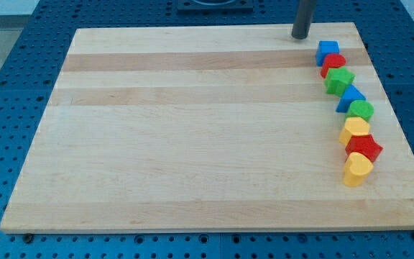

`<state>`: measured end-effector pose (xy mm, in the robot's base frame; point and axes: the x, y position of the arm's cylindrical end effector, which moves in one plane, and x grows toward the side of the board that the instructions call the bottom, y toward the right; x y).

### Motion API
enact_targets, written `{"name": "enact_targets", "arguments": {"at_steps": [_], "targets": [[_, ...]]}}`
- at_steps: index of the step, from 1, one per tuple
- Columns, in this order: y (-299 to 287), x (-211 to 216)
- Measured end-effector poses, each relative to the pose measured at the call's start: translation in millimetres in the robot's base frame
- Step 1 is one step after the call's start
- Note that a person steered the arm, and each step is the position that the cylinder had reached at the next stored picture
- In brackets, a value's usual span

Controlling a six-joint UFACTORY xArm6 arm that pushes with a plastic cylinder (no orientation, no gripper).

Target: Separate yellow hexagon from the vertical line of blocks

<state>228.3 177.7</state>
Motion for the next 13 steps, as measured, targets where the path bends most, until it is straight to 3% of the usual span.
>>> {"name": "enact_targets", "arguments": {"at_steps": [2, 4, 5, 7, 9, 11, 13], "targets": [[143, 16], [168, 36], [168, 84], [168, 268], [168, 277], [165, 249], [117, 250]]}}
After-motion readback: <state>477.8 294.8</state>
